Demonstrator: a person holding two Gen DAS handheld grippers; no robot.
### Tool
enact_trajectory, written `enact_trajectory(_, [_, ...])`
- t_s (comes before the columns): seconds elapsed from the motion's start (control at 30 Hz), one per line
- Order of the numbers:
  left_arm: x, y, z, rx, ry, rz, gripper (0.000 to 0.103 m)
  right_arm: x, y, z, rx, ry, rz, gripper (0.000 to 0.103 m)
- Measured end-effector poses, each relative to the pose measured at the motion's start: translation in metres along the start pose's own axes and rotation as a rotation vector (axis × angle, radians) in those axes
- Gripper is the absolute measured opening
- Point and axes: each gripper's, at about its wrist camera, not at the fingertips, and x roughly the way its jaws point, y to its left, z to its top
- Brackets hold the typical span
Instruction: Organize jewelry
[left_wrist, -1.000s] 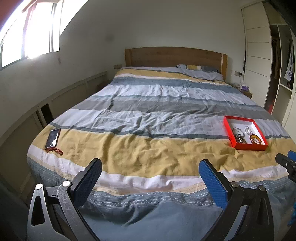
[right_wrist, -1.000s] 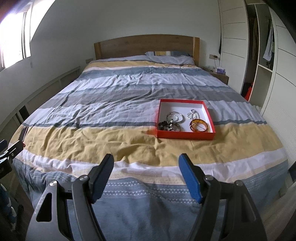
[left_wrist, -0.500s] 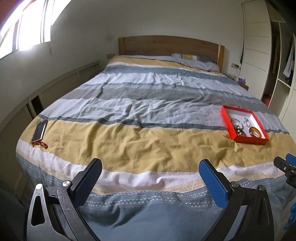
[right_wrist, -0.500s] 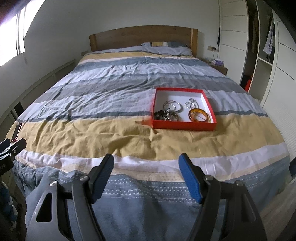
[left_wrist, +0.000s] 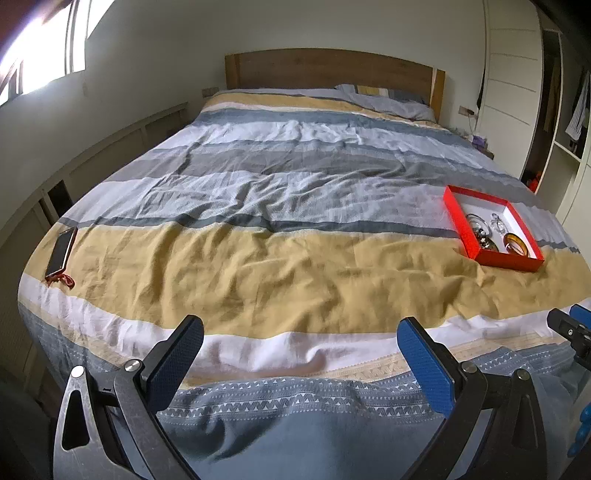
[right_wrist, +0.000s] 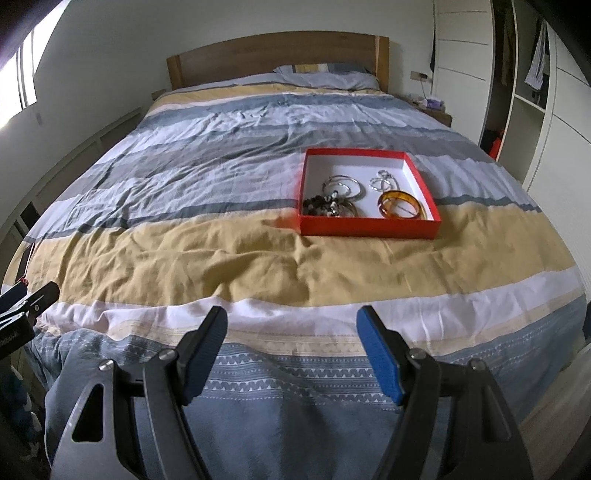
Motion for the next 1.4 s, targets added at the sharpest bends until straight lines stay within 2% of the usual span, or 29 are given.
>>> enact_trajectory(0.87, [0.036, -0.014, -0.003, 0.015, 0.059, -0.015, 0.102, 0.037, -0.023, -0.006, 0.038, 0.07, -0.003, 0.071])
enact_trajectory(1.4, [0.04, -0.021, -0.002, 0.04, 0.07, -0.008, 0.102, 0.041, -0.025, -0.003, 0.026, 0.07, -0.001, 0.071])
